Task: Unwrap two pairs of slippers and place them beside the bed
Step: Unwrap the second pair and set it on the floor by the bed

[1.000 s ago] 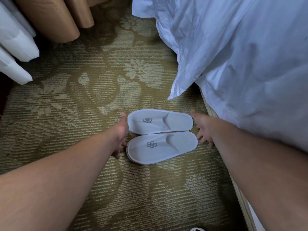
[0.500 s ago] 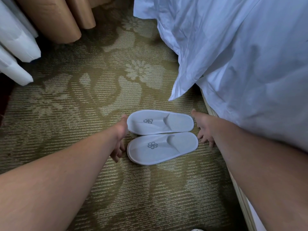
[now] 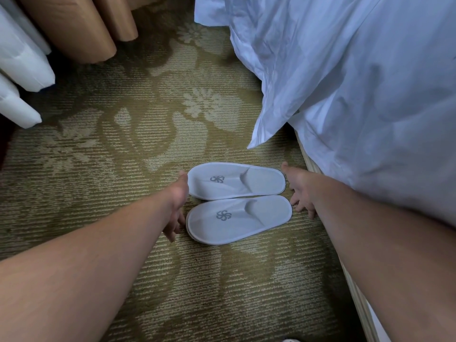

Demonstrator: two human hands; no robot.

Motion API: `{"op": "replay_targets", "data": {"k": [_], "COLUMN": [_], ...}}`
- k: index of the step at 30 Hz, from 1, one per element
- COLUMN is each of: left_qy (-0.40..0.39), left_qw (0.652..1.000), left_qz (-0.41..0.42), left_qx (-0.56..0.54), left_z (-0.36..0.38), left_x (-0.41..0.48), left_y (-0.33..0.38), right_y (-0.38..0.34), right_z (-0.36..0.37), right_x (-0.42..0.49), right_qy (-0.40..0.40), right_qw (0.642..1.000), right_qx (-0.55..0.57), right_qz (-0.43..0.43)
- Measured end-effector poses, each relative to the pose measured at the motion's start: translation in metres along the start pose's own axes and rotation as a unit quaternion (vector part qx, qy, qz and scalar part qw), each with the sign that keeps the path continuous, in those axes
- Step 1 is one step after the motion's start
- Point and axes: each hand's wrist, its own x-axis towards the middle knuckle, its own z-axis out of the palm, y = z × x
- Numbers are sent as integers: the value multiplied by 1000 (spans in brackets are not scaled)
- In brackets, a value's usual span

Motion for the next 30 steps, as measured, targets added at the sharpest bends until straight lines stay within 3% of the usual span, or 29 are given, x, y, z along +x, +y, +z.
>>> {"op": "replay_targets", "data": {"k": [7, 16, 30], "left_qy": [-6, 22, 14], "left_qw": [1000, 993, 992], "left_qz": [8, 98, 102], "left_qx": [-5, -64, -70], "left_z": [-8, -24, -16], "left_x": [-2, 3, 10], "left_y": [12, 38, 45], "right_y": [-4, -31, -41], "right_z": [-2, -10, -6], "right_x": [1, 5, 22], "right_qy": [-2, 4, 47], "right_qw": [1000, 999, 996], "right_qx": [11, 33, 11], "right_qz": [-2, -42, -75]}}
